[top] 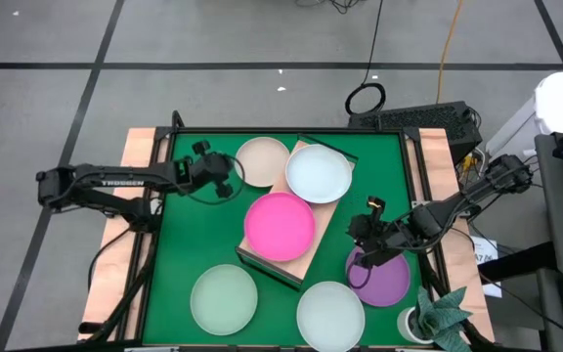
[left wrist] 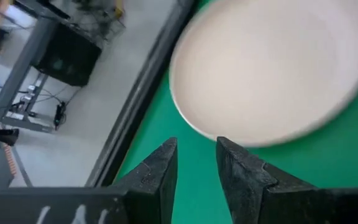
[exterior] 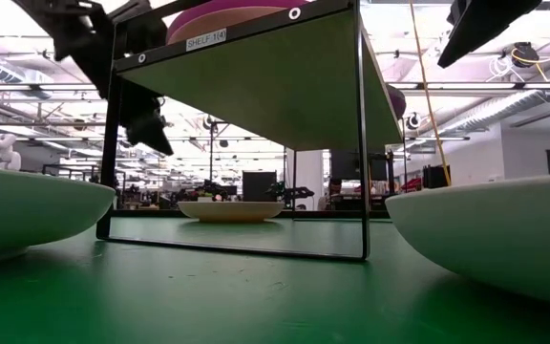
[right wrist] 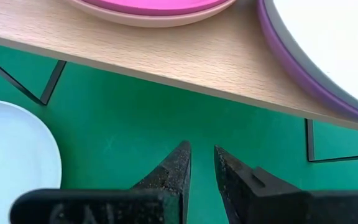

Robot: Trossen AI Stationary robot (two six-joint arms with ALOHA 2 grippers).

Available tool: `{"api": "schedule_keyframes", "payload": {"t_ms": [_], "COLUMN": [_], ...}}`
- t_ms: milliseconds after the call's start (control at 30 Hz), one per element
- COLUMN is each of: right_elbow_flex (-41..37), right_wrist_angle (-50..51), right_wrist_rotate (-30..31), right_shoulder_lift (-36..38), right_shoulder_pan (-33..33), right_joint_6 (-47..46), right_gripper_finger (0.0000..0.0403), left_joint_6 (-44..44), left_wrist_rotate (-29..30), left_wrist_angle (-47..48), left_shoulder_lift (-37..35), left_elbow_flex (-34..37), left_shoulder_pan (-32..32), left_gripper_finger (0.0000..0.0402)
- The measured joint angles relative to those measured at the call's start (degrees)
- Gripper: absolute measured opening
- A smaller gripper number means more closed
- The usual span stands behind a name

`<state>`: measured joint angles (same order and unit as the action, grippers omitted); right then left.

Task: Place and stack plates onto a shelf
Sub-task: Stack the light orange plate on top of the pink plate on the shelf

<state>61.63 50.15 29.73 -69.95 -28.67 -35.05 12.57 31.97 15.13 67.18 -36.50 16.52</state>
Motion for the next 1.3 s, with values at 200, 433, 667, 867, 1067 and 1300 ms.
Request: {"api": "schedule_keyframes", "payload": {"t_ms": [200,433,667,867,1067,1300], "right_elbow_flex": [0.00,0.00,0.00,0.00,0.00,0.00], "right_wrist_angle": [0.00,-0.11,-0.20,-0.17,-0.17,-0.20], "right_wrist_rotate": [0.24,0.30,0.37,0.40,0.42,0.42], "right_shoulder_lift": [0.00,0.00,-0.02,-0.02,-0.02,-0.02], "right_shoulder_pan": [0.04,0.04,0.04,0.04,0.04,0.04], "right_joint_6": [0.35,0.18,-0.26,-0.26,-0.19,-0.24], "right_gripper_finger": [0.0057,0.0057,0.0057,0.0057,0.0057,0.0057], "left_joint_6": [-14.06,-26.21,-38.87,-40.32,-40.62,-41.13], "left_wrist_rotate": [-0.04,-8.72,-14.58,-18.00,-21.97,-22.48], "left_wrist_angle": [-6.93,-6.62,-6.48,-6.82,-9.81,-11.38], "left_shoulder_lift": [-0.02,0.43,3.27,6.43,9.87,14.41], "left_elbow_flex": [1.36,1.36,1.30,1.30,1.30,1.30], "left_shoulder_pan": [5.20,10.37,13.29,14.76,14.74,15.36], "left_gripper_finger": [0.0118,0.0118,0.0118,0.0118,0.0118,0.0118]}}
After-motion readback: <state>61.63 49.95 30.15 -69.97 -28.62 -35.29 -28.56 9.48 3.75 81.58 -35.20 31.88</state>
